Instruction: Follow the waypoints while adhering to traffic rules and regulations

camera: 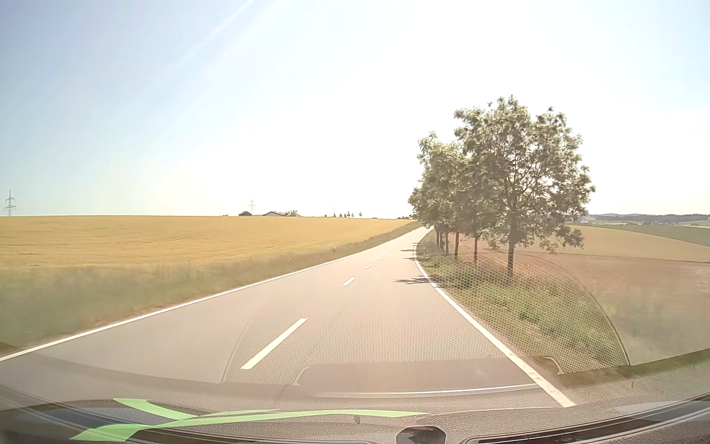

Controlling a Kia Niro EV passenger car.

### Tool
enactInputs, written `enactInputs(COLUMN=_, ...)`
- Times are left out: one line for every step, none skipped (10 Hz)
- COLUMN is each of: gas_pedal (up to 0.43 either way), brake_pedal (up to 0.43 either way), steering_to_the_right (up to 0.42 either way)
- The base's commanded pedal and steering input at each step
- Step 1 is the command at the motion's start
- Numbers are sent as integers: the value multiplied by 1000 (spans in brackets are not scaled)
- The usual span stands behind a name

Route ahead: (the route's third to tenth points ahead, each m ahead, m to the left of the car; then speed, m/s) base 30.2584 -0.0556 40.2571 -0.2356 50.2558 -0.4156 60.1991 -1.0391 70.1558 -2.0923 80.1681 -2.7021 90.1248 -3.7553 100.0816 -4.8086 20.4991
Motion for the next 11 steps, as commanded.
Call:
enactInputs(gas_pedal=228, brake_pedal=0, steering_to_the_right=4)
enactInputs(gas_pedal=248, brake_pedal=0, steering_to_the_right=4)
enactInputs(gas_pedal=268, brake_pedal=0, steering_to_the_right=4)
enactInputs(gas_pedal=268, brake_pedal=0, steering_to_the_right=4)
enactInputs(gas_pedal=268, brake_pedal=0, steering_to_the_right=4)
enactInputs(gas_pedal=248, brake_pedal=0, steering_to_the_right=4)
enactInputs(gas_pedal=240, brake_pedal=0, steering_to_the_right=4)
enactInputs(gas_pedal=240, brake_pedal=0, steering_to_the_right=4)
enactInputs(gas_pedal=248, brake_pedal=0, steering_to_the_right=3)
enactInputs(gas_pedal=260, brake_pedal=0, steering_to_the_right=2)
enactInputs(gas_pedal=287, brake_pedal=0, steering_to_the_right=2)
